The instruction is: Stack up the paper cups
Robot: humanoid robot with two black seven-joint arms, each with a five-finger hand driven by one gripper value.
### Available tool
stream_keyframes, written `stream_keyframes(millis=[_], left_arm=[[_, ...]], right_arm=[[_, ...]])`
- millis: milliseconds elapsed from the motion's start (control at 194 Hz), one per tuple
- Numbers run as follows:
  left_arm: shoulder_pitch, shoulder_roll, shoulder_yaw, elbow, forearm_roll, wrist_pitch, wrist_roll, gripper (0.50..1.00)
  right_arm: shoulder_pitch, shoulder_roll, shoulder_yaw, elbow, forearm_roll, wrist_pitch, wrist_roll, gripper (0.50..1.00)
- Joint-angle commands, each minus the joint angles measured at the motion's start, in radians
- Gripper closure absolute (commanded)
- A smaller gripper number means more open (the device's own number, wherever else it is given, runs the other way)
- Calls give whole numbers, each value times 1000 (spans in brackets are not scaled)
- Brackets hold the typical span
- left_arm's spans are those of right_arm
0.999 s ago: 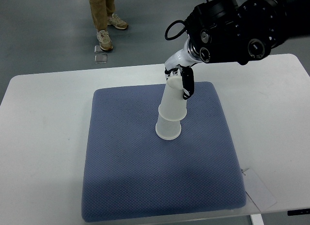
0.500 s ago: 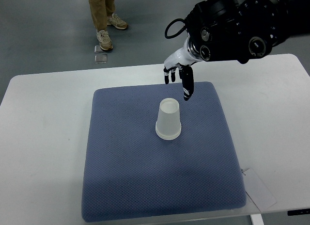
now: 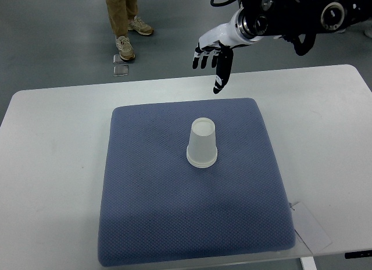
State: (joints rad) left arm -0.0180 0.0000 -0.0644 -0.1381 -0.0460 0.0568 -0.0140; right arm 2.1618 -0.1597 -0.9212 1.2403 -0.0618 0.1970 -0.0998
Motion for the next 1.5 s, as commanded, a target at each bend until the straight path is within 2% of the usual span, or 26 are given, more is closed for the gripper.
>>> stream_keyframes(millis=[0, 129, 227, 325, 433, 644, 768, 917, 1164, 1303, 1494], left_arm=[[1, 0, 0, 0, 0, 0, 0, 500], [0, 0, 0, 0, 0, 0, 0, 500], [0, 0, 0, 0, 0, 0, 0, 500], [0, 0, 0, 0, 0, 0, 0, 500], [1, 0, 0, 0, 0, 0, 0, 500], [0, 0, 0, 0, 0, 0, 0, 500], [1, 0, 0, 0, 0, 0, 0, 500], [1, 0, 0, 0, 0, 0, 0, 500], [1, 0, 0, 0, 0, 0, 0, 500], [0, 0, 0, 0, 0, 0, 0, 500], [1, 0, 0, 0, 0, 0, 0, 500]], right_arm=[[-83, -67, 76, -61, 98, -54, 17, 648], [-217, -141, 217, -136, 168, -106, 43, 648], [-333, -202, 358, -168, 218, -177, 49, 648], [-462, -235, 498, -217, 261, -231, 84, 648], [-608, -267, 660, -263, 287, -243, 123, 648], [-898, -284, 1025, -311, 292, -245, 149, 648], [-1062, -248, 1206, -347, 290, -241, 206, 648], [-1166, -159, 1357, -429, 290, -219, 242, 648], [-1272, -58, 1509, -541, 290, -125, 278, 640], [-1295, -35, 1510, -587, 292, -82, 302, 640], [-1312, -23, 1515, -616, 292, -50, 304, 640]])
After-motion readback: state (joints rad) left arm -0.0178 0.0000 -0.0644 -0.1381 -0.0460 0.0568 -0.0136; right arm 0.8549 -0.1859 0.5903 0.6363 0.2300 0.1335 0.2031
